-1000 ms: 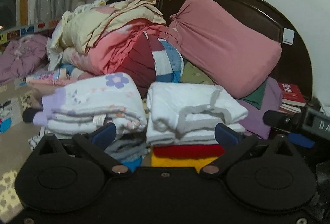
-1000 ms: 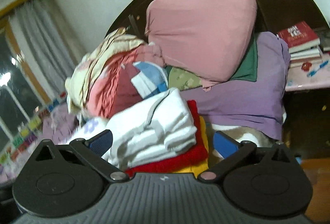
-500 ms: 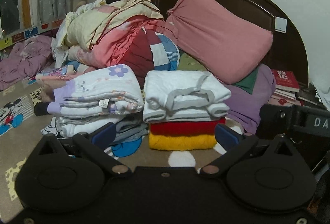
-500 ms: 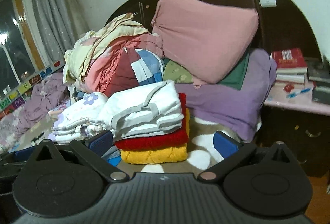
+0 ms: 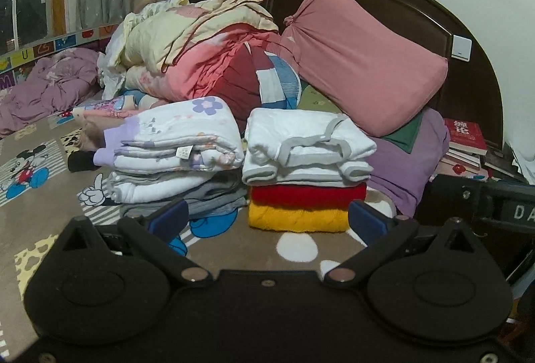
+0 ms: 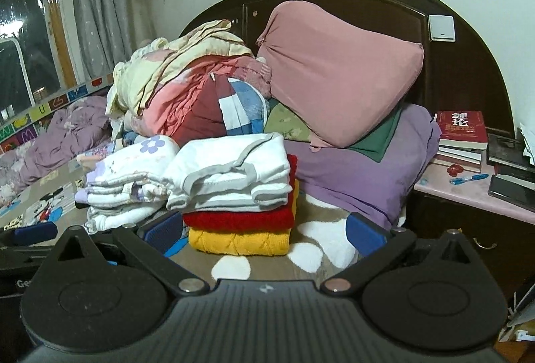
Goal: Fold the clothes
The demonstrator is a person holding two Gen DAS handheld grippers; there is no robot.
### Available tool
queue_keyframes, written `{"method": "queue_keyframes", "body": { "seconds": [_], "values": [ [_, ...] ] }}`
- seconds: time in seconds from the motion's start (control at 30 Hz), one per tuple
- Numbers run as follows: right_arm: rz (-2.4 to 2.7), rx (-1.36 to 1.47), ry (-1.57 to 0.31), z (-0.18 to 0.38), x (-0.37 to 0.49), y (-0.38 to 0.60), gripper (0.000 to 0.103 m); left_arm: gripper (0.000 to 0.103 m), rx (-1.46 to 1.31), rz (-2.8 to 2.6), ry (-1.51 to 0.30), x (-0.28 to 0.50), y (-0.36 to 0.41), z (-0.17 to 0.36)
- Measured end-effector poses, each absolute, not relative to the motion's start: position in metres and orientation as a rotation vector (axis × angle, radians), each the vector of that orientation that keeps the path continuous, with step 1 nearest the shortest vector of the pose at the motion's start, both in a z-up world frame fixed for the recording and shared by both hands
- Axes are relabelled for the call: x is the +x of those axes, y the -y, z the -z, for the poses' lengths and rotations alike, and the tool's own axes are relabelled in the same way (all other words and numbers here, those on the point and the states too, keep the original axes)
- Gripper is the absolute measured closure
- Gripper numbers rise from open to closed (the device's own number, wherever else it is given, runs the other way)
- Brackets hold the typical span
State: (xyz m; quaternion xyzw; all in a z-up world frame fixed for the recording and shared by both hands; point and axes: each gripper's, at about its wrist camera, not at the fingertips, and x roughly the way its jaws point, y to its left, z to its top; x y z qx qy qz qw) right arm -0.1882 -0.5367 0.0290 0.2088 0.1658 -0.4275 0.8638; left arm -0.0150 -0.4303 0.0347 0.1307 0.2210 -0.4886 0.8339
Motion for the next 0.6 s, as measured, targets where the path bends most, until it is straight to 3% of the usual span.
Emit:
{"method": "queue_keyframes", "body": {
  "seconds": [0.6],
  "values": [
    [0.889,0.419,-0.361,-0.032,-0.187,0.525,0.0,0.0,0.264,1.081,-0.438,-0.02,0.41,-0.042]
  ]
}}
